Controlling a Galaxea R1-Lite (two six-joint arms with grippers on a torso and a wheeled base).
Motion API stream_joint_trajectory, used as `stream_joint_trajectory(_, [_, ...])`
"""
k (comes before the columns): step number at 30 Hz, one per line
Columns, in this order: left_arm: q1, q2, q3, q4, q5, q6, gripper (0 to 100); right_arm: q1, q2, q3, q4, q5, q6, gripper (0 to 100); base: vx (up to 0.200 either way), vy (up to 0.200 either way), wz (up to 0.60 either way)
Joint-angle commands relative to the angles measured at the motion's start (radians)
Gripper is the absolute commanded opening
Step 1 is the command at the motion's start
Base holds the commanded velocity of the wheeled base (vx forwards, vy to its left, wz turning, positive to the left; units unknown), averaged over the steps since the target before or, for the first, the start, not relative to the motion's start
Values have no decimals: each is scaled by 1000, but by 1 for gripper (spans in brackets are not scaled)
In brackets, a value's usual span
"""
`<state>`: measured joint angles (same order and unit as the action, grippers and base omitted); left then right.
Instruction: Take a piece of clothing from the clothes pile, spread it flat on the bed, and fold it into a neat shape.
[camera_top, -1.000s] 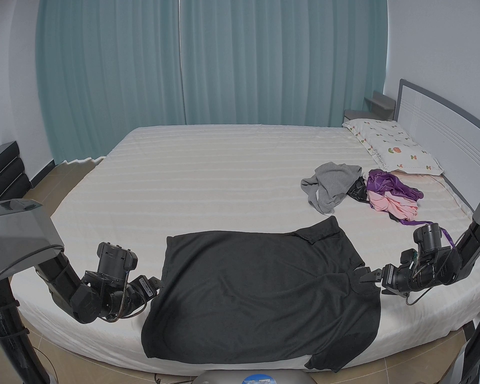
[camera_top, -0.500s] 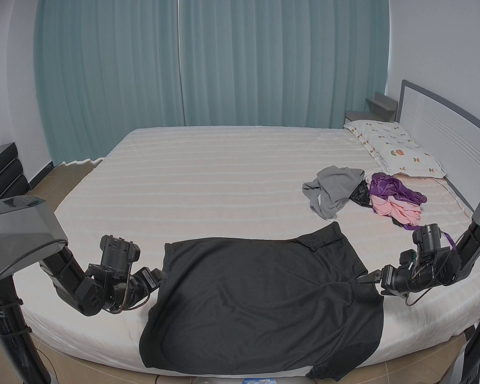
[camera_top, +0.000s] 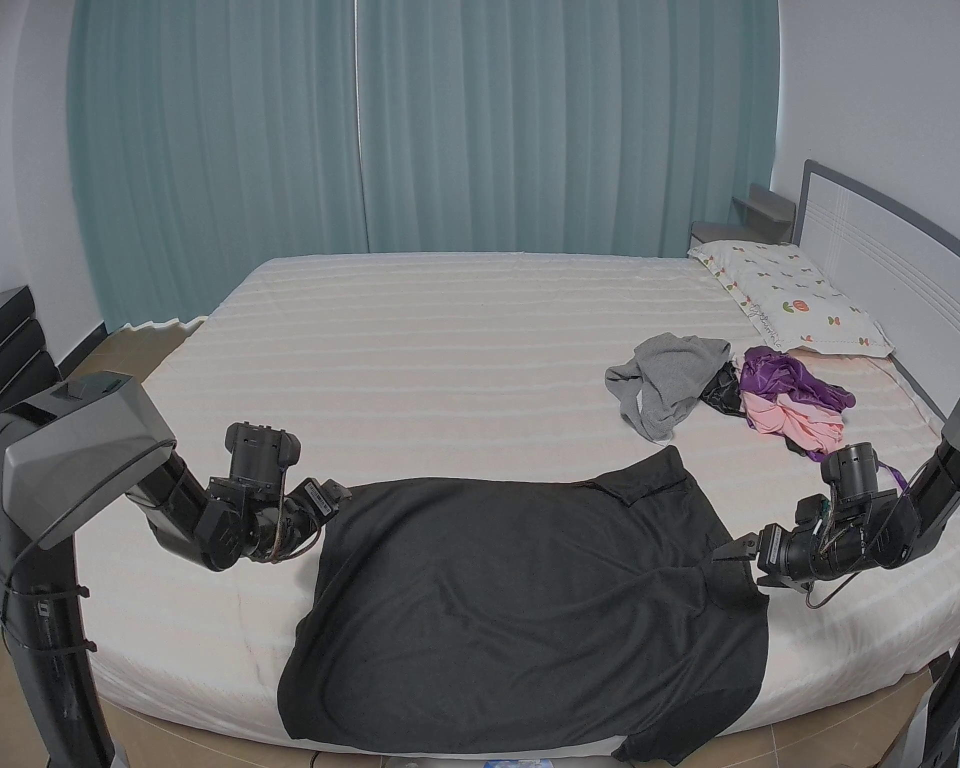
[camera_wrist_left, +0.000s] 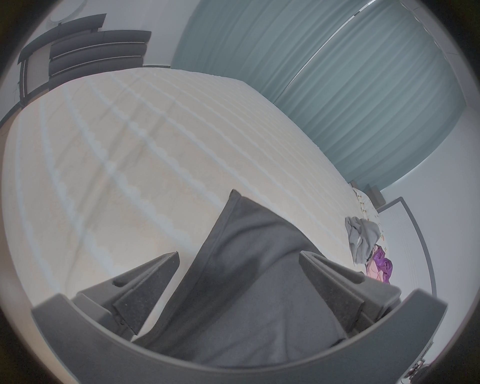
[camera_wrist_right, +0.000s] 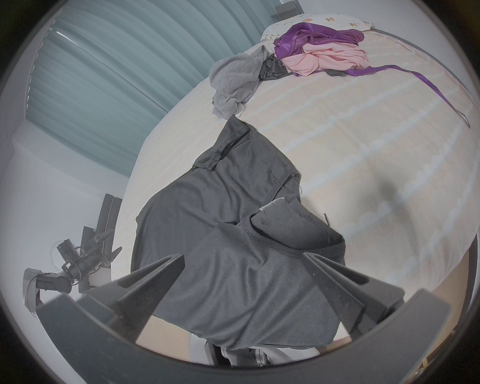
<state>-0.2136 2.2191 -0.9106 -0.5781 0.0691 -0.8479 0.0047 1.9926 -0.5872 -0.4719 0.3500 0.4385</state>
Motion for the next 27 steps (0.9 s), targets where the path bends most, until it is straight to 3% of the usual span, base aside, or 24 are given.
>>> stream_joint_trajectory(1, [40, 178, -201, 30, -12, 16, 100, 18, 8, -32, -1, -2, 46, 100, 0, 0, 0])
stream_joint_trajectory(12, [46, 355, -550, 161, -11, 55, 100, 32, 6, -48, -1, -5, 46, 100, 0, 0, 0])
stream_joint_trajectory(27, [46, 433, -640, 164, 0, 56, 100, 32, 35, -105, 1, -8, 46, 100, 0, 0, 0])
